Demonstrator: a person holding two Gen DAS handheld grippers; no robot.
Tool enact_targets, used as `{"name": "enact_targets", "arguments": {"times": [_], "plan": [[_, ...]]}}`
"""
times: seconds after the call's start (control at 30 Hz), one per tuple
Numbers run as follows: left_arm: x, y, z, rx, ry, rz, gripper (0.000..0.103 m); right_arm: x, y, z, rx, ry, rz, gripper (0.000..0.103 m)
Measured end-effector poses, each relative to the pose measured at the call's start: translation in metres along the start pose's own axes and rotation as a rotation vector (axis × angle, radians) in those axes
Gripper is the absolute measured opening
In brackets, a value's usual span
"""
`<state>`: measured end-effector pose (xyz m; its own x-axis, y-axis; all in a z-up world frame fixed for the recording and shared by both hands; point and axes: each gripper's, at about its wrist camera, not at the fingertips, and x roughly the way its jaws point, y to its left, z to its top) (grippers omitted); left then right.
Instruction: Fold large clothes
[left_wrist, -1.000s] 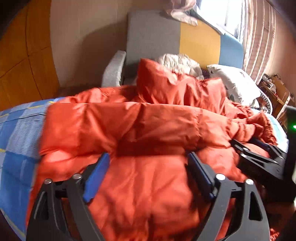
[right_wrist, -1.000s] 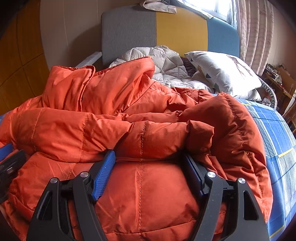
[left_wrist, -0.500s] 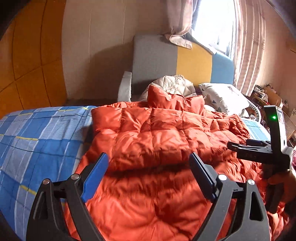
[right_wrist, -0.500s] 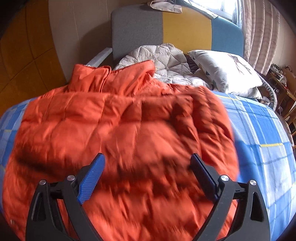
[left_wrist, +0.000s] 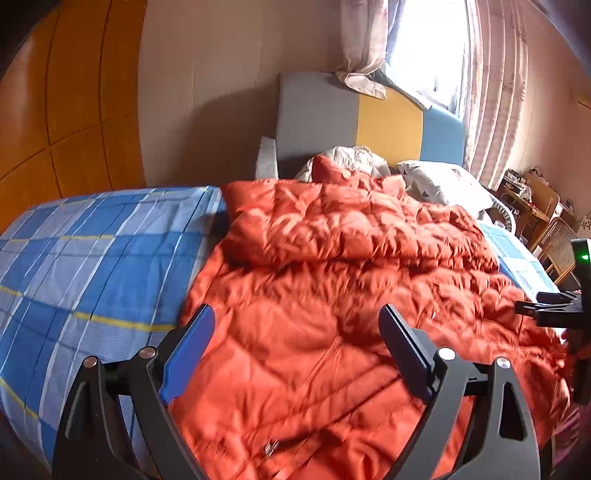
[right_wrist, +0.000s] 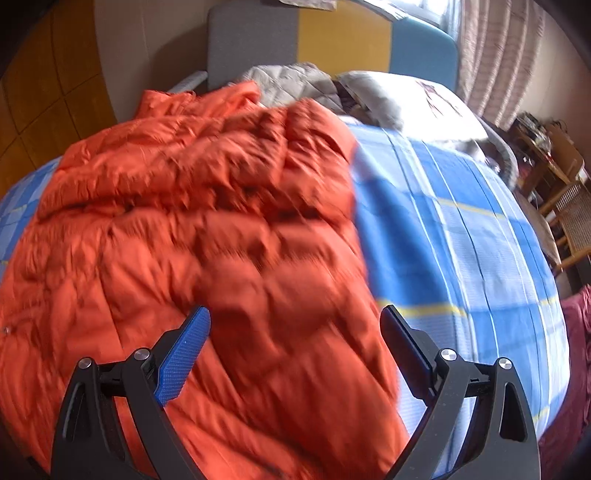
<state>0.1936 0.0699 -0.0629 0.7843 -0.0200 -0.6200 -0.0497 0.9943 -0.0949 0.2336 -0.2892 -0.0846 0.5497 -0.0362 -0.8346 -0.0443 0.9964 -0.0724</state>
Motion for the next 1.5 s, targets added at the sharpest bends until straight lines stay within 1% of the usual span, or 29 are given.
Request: {"name": "enact_targets", "arguments": {"times": [0.17, 0.3, 0.4, 0.47, 0.5, 0.57, 0.63, 0.73, 0.77, 0.8, 0.83, 0.87, 0.9, 0.93, 0.97, 1.0, 1.03, 1.07, 1.1, 1.17, 1.37, 1.5], "plan": [[-0.006, 0.022, -0.027, -0.008, 0.041, 0.021, 0.090, -0.007, -0.023, -0.036, 0.029, 0.036, -0.021, 0.093], [-0.012, 0.047, -0.050, -0.030, 0.087, 0.030, 0.090, -0.015, -0.040, -0.056, 0.049, 0.050, -0.028, 0.093], [-0.020, 0.063, -0.065, -0.058, 0.109, 0.020, 0.089, -0.021, -0.051, -0.069, 0.062, 0.062, -0.017, 0.093], [-0.023, 0.073, -0.075, -0.087, 0.131, -0.006, 0.088, -0.024, -0.056, -0.076, 0.077, 0.068, 0.014, 0.093], [-0.027, 0.079, -0.082, -0.109, 0.145, -0.027, 0.086, -0.026, -0.058, -0.081, 0.085, 0.070, 0.026, 0.092], [-0.031, 0.082, -0.091, -0.127, 0.159, -0.056, 0.082, -0.029, -0.059, -0.088, 0.089, 0.076, 0.051, 0.086], [-0.034, 0.084, -0.098, -0.144, 0.173, -0.088, 0.078, -0.030, -0.058, -0.093, 0.085, 0.084, 0.079, 0.075], [-0.035, 0.084, -0.103, -0.162, 0.191, -0.131, 0.073, -0.033, -0.057, -0.102, 0.093, 0.099, 0.142, 0.065], [-0.035, 0.083, -0.105, -0.169, 0.197, -0.144, 0.069, -0.033, -0.056, -0.103, 0.097, 0.103, 0.154, 0.064], [-0.033, 0.082, -0.107, -0.178, 0.206, -0.163, 0.062, -0.032, -0.055, -0.106, 0.100, 0.107, 0.168, 0.060], [-0.032, 0.080, -0.108, -0.180, 0.214, -0.172, 0.059, -0.032, -0.055, -0.108, 0.102, 0.109, 0.177, 0.058], [-0.031, 0.078, -0.109, -0.175, 0.216, -0.174, 0.049, -0.032, -0.054, -0.110, 0.109, 0.112, 0.190, 0.055], [-0.031, 0.074, -0.110, -0.163, 0.210, -0.178, 0.038, -0.032, -0.054, -0.112, 0.111, 0.112, 0.201, 0.048], [-0.032, 0.072, -0.109, -0.158, 0.206, -0.179, 0.033, -0.033, -0.053, -0.114, 0.108, 0.108, 0.222, 0.040], [-0.032, 0.071, -0.108, -0.156, 0.203, -0.181, 0.024, -0.034, -0.052, -0.115, 0.104, 0.104, 0.230, 0.034], [-0.033, 0.070, -0.107, -0.155, 0.200, -0.186, 0.017, -0.036, -0.051, -0.115, 0.103, 0.101, 0.235, 0.023], [-0.036, 0.069, -0.104, -0.147, 0.192, -0.193, 0.014, -0.039, -0.051, -0.115, 0.100, 0.096, 0.239, 0.019], [-0.039, 0.068, -0.102, -0.140, 0.183, -0.195, 0.009, -0.043, -0.049, -0.113, 0.090, 0.088, 0.242, 0.014], [-0.043, 0.070, -0.099, -0.137, 0.175, -0.201, 0.008, -0.048, -0.048, -0.112, 0.075, 0.082, 0.240, 0.011], [-0.052, 0.071, -0.095, -0.131, 0.160, -0.216, 0.007, -0.058, -0.044, -0.108, 0.036, 0.064, 0.236, 0.009], [-0.075, 0.079, -0.086, -0.100, 0.141, -0.239, 0.006, -0.085, -0.041, -0.099, -0.006, 0.024, 0.241, 0.009], [-0.093, 0.086, -0.090, -0.084, 0.142, -0.244, 0.006, -0.097, -0.044, -0.103, -0.039, 0.032, 0.247, 0.009]]}}
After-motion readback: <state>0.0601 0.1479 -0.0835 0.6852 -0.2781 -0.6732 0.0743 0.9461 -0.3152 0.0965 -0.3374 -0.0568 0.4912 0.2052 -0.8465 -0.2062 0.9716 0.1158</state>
